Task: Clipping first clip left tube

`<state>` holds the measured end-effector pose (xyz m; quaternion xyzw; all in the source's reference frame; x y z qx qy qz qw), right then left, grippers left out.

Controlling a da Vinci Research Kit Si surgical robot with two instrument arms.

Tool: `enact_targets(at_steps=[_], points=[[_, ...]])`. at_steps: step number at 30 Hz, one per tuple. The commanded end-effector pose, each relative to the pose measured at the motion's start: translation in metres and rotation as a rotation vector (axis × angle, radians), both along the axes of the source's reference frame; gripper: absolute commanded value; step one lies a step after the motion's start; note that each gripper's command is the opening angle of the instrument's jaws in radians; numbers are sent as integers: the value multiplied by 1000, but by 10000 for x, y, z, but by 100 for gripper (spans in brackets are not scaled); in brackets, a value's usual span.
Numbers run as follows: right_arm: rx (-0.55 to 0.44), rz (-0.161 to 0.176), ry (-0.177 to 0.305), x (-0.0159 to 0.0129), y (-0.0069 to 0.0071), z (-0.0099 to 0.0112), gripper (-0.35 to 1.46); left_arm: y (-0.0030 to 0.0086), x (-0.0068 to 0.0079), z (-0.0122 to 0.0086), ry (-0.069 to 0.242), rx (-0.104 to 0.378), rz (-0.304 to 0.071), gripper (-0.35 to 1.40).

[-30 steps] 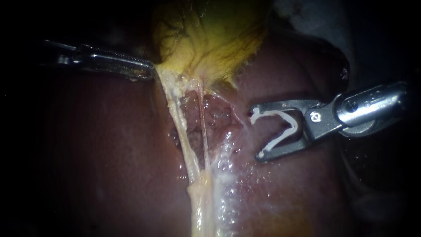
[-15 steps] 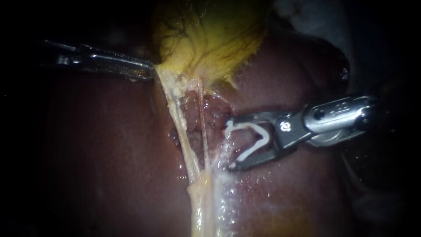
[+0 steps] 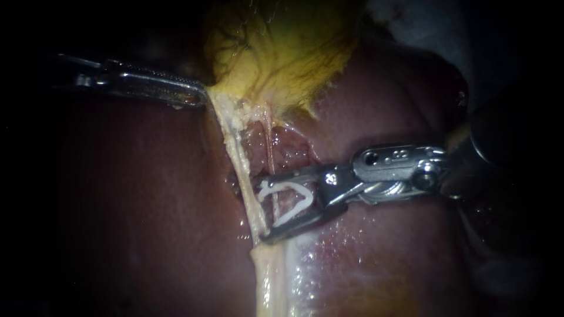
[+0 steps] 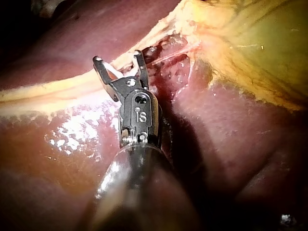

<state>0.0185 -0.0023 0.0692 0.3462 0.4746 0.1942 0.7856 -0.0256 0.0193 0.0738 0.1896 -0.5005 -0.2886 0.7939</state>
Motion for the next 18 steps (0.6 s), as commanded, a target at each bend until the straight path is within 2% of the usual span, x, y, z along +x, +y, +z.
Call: enact_targets(at_steps=[1,11,18], points=[[16,1,-2,0,0,5,57,0,0,0,0,0,0,-35],[104,-8,-16,-3,-6,56,57,0,0,0,0,0,0,-35],[140,3,-8,-5,-7,76,57,0,0,0,0,0,0,-35]])
